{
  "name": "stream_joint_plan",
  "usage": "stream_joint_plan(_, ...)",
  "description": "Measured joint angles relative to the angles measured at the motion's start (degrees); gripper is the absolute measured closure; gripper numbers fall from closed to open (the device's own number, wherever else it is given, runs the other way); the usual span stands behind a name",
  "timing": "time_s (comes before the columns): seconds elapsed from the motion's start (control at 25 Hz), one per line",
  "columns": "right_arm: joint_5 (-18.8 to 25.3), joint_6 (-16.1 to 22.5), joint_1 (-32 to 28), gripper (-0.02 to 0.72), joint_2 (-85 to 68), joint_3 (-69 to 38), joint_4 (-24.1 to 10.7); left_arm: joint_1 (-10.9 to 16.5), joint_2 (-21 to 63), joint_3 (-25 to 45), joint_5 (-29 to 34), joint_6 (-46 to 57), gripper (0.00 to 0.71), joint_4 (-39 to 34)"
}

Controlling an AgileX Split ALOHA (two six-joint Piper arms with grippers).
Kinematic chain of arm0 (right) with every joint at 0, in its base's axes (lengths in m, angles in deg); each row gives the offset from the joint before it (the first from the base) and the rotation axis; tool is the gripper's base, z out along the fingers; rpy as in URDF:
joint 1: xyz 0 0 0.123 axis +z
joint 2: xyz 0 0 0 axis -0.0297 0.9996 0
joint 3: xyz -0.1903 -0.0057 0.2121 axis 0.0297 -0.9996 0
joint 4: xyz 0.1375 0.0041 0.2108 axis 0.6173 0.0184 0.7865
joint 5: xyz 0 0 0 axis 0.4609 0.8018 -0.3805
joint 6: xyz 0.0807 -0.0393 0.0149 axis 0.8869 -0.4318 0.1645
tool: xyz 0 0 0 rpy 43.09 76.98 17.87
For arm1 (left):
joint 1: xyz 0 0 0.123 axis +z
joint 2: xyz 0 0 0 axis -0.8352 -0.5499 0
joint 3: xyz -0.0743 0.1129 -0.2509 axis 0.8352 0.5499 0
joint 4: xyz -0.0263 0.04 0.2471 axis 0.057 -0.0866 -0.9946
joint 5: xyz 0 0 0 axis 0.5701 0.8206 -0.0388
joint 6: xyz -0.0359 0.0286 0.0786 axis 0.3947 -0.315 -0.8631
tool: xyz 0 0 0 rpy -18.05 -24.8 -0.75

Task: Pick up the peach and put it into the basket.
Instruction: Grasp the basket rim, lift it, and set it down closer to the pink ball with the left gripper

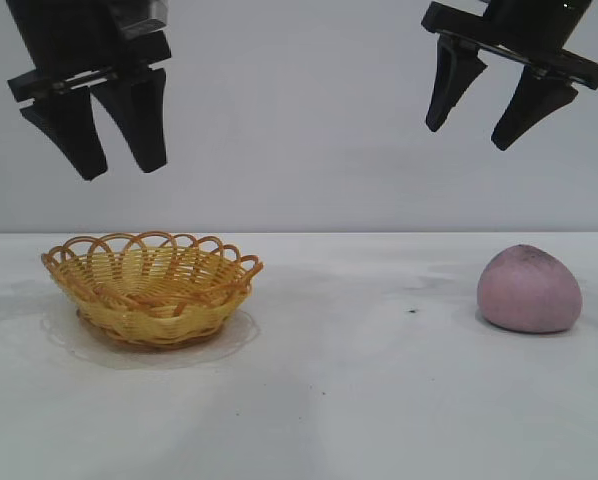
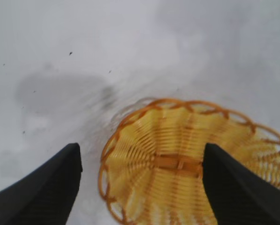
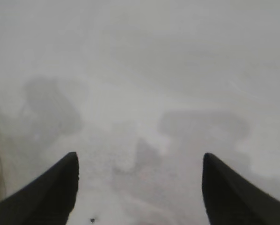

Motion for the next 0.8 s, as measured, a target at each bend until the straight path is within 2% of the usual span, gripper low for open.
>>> stream_joint_plan(0.44, 0.32, 0.0, 0.0, 0.238, 0.0, 0.0, -0.1, 0.0, -8.61, -8.97, 12.84, -4.35, 0.228, -4.68)
stream_joint_plan(0.8, 0.32, 0.0, 0.0, 0.238, 0.0, 0.0, -0.55, 0.0, -14.83, -14.92, 16.54, -7.52, 0.228, -4.78)
